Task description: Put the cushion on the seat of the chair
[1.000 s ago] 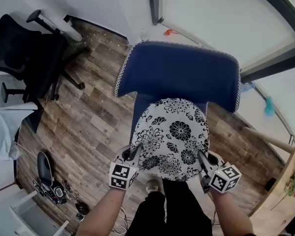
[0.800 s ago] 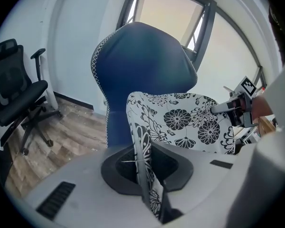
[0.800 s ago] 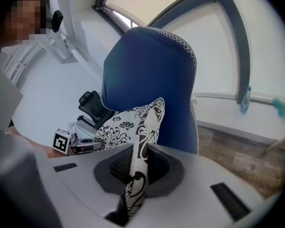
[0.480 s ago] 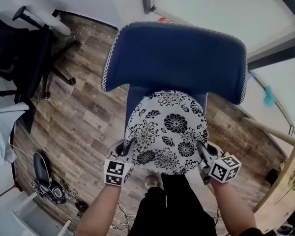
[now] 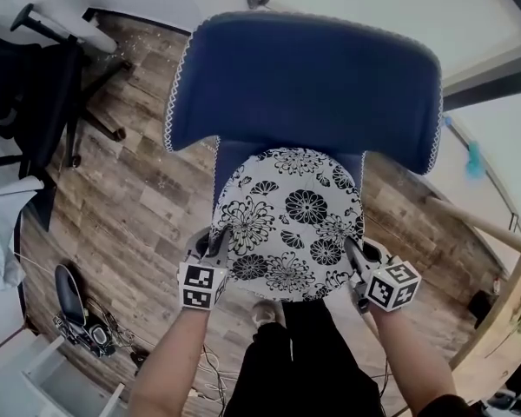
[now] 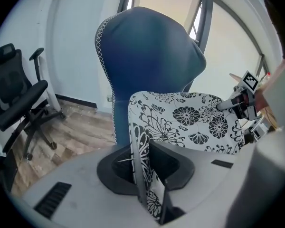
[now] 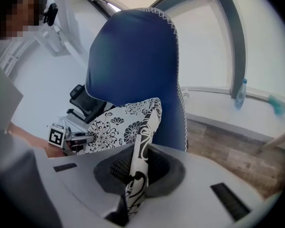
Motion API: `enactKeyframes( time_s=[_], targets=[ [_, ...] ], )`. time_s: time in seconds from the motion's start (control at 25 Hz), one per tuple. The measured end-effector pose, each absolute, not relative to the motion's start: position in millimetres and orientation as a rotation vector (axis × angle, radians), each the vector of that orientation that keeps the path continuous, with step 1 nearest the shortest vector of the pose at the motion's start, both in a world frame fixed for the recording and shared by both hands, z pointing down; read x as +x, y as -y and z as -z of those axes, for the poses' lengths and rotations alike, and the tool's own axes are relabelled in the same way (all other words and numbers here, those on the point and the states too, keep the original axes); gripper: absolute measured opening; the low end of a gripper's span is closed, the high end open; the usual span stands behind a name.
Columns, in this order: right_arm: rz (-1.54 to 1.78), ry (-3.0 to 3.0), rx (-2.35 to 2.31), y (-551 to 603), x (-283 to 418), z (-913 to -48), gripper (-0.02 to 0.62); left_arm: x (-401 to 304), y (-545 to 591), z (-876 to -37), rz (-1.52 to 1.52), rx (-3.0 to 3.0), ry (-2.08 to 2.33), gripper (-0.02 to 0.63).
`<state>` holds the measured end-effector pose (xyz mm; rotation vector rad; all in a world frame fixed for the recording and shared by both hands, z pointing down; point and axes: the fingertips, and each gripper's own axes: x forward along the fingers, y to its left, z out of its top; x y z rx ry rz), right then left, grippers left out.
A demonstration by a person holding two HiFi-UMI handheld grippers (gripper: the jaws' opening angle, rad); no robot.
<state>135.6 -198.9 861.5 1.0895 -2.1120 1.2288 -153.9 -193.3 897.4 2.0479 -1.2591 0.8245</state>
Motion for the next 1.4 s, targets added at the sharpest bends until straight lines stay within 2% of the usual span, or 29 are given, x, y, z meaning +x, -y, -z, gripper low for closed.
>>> enactKeyframes(
  time_s=[0.2, 0.76, 0.88, 0.96, 1.08, 1.4],
  targets=[
    [-1.316, 2.099, 1.137, 197.6, 144.9, -872.8, 0.037, -180.4, 201.3, -900.5, -0.882, 2.020, 1.370, 0.188],
    [-1.361, 1.989, 1.172, 196.2, 164.5, -925.5, 0.038, -171.0, 192.6, -870.6, -0.746, 2.068, 1.330, 0.187],
    [-1.289, 1.931, 1.171, 190.5, 164.9, -932.7, 0.053, -179.5, 185.3, -867.2, -0.732, 2.046, 1.315, 0.187],
    [-1.175, 1.956, 1.168, 190.5, 166.1, -926.3, 0.102, -181.0, 180.7, -859.8, -0.724, 2.050, 1.318, 0.187],
    [-1.020, 1.999, 1.172, 190.3, 168.5, -909.4, 0.141, -182.8, 176.5, -841.6, -0.712, 2.067, 1.336, 0.187],
    [-0.722, 1.983, 1.252, 172.7, 181.3, -811.2, 0.140, -199.4, 162.0, -754.7, -0.655, 2.089, 1.419, 0.187]
  ],
)
